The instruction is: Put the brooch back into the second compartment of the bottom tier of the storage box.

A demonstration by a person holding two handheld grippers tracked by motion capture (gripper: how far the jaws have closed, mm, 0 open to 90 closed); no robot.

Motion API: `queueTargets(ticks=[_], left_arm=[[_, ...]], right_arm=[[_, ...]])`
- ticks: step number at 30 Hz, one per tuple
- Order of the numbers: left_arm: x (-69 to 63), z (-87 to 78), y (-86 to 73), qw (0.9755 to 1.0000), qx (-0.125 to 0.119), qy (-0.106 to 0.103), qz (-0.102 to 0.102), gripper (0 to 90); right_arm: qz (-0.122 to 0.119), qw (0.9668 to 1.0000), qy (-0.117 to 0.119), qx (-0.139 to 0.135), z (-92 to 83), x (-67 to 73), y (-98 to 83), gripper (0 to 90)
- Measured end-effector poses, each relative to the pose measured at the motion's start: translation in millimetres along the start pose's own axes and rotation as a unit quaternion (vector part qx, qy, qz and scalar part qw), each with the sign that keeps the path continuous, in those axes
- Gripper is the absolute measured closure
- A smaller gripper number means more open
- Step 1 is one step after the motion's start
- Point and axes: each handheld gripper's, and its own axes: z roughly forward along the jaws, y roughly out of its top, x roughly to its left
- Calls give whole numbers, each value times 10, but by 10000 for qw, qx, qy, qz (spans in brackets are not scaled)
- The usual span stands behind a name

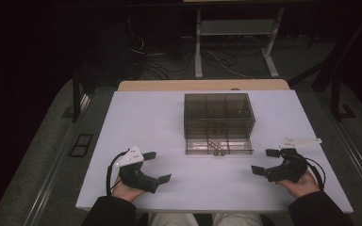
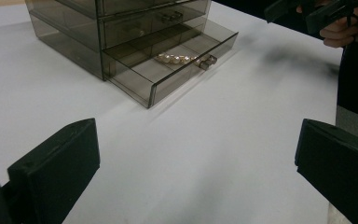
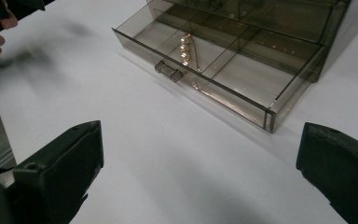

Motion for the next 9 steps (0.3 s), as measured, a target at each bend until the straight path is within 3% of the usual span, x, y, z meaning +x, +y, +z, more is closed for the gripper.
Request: queueTargets(ticks=[9], left_arm=[[17,-7,-1,10000,-9,26,-24,0]], right_arm=[[73,9999,-34,-137,-42,-14,-141,4]])
